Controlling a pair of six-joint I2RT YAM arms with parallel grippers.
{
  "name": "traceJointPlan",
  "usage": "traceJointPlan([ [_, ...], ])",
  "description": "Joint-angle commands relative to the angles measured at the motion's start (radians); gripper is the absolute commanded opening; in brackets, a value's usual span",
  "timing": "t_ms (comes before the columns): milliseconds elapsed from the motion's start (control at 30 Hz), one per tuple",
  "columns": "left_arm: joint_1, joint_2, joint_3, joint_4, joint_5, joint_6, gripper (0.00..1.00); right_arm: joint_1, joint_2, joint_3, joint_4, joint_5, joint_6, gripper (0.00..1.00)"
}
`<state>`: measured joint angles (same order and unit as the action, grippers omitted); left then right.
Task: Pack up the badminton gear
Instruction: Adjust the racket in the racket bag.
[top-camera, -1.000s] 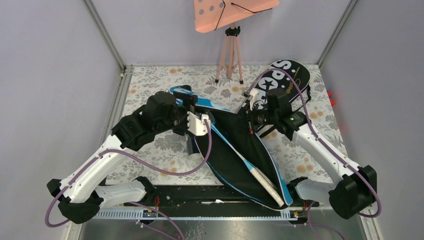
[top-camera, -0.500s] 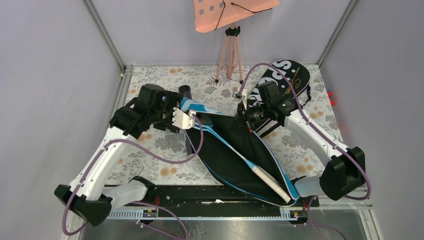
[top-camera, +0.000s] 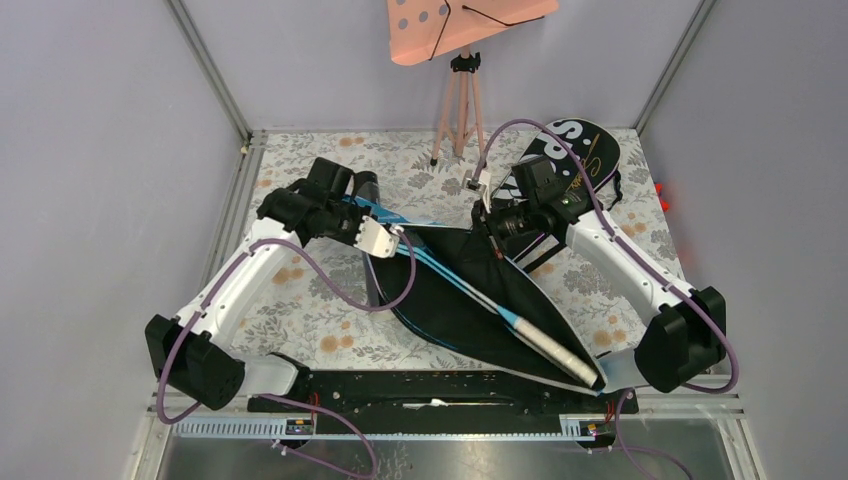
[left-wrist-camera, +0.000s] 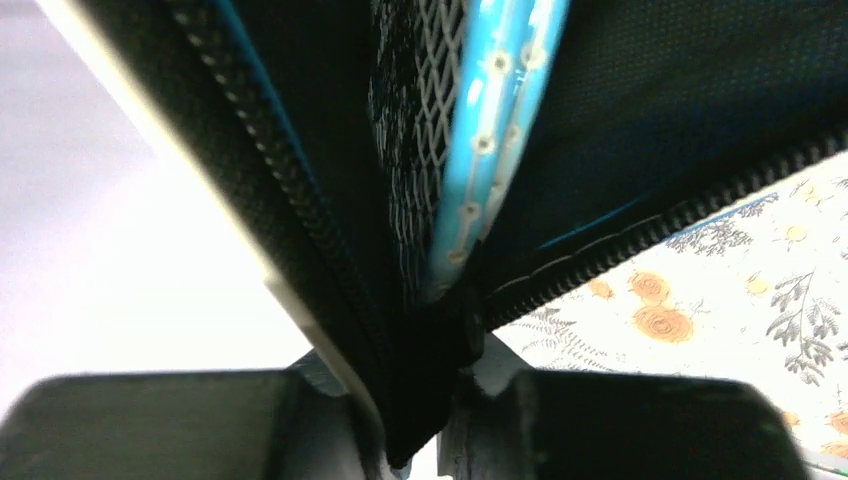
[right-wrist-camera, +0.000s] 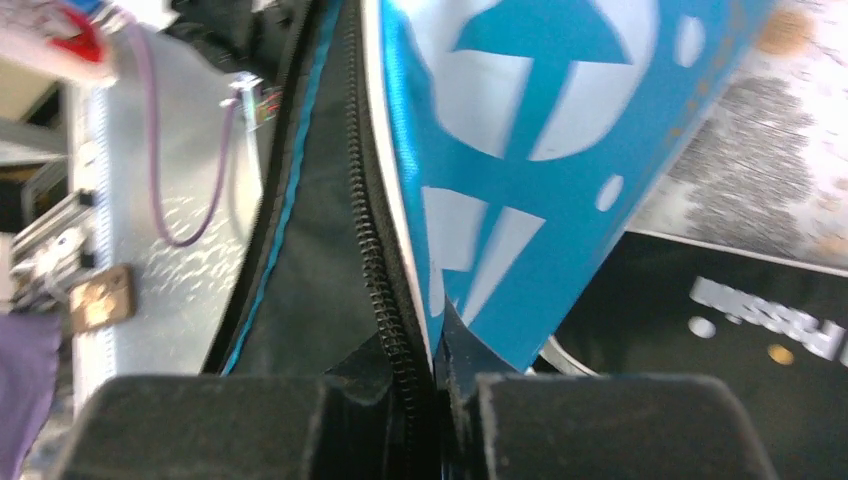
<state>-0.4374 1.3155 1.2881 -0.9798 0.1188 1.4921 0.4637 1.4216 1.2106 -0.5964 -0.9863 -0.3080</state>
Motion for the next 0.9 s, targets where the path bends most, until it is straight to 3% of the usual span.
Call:
traceJointPlan([
  [0, 0.028, -0.036, 0.037, -0.048, 0.073, -0.091, 0.00, -0.002, 0.022, 0.096, 0.132, 0.373, 0.156, 0.11],
  [33, 0.033, -0.048, 0.030, -0.048, 0.078, -0.100, 0.00, -0.002, 0.039, 0.118, 0.139, 0.508, 0.186, 0.12],
  [167, 0.040, -0.093, 0.017, -0.049, 0.100, -0.154, 0.00, -0.008, 0.137, 0.230, 0.136, 1.091, 0.229, 0.38],
  [233, 0.040, -0.111, 0.015, -0.049, 0.131, -0.198, 0.00, -0.017, 0.189, 0.283, 0.136, 1.284, 0.234, 0.47],
  [300, 0.040, -0.122, 0.016, -0.045, 0.160, -0.245, 0.00, -0.026, 0.234, 0.329, 0.136, 1.369, 0.233, 0.53],
  [533, 0.065, -0.087, 0.043, 0.043, 0.098, -0.373, 0.00, -0.050, 0.285, 0.377, 0.136, 1.354, 0.202, 0.81],
  [667, 0.078, -0.080, 0.046, 0.010, 0.161, -0.356, 0.00, -0.053, 0.178, 0.305, 0.147, 1.325, 0.255, 0.87],
  [767, 0.075, -0.100, 0.015, -0.003, 0.296, -0.341, 0.00, -0.052, 0.040, 0.136, 0.254, 1.184, 0.326, 0.87],
  [867, 0.067, -0.108, 0.014, -0.044, 0.454, -0.364, 0.00, -0.051, -0.106, -0.099, 0.438, 0.869, 0.371, 0.84],
])
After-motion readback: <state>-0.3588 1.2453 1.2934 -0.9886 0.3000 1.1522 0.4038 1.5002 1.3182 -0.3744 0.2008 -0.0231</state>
